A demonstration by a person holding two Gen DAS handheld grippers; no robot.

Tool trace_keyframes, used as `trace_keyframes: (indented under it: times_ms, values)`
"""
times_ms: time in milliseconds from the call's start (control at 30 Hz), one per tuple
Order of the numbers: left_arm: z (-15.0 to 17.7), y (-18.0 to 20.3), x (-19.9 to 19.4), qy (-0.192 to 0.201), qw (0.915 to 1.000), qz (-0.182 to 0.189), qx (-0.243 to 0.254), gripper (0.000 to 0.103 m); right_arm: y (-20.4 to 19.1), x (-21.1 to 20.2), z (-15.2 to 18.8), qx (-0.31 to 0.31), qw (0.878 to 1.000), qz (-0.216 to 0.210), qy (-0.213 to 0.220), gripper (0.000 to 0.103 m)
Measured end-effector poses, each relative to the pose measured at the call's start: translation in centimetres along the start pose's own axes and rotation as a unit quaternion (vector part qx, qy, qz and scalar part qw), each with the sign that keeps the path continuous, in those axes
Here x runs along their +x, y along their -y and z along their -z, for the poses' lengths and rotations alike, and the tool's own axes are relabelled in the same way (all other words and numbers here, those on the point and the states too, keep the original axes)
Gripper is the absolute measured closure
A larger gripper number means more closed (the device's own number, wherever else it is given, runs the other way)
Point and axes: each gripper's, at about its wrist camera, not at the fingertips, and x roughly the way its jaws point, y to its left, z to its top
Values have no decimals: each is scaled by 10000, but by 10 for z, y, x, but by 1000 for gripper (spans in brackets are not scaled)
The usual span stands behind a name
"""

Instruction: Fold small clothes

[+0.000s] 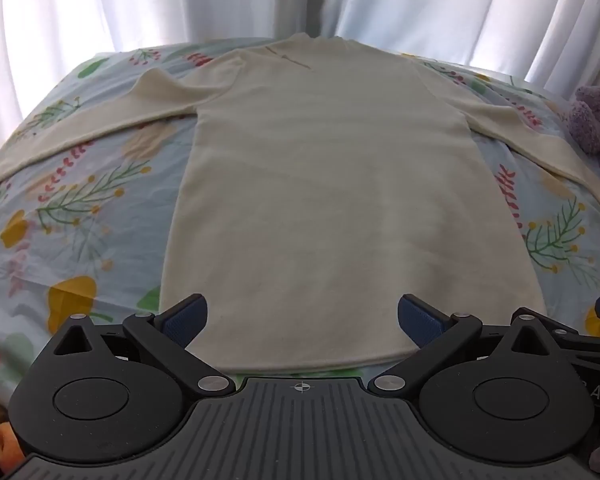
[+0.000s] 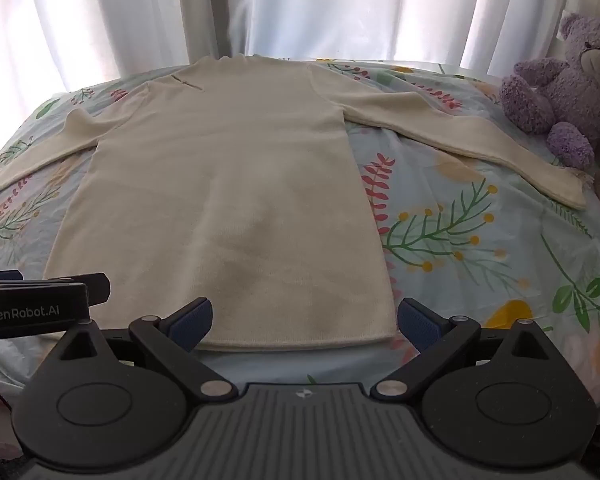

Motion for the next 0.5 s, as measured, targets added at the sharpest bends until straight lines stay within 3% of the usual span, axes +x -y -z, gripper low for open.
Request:
trace_keyframes:
  times_ms: [500]
  values:
    - [1,-1,1,-27,10000,19,-36,0,0,2,2,-27,10000,-45,28,4]
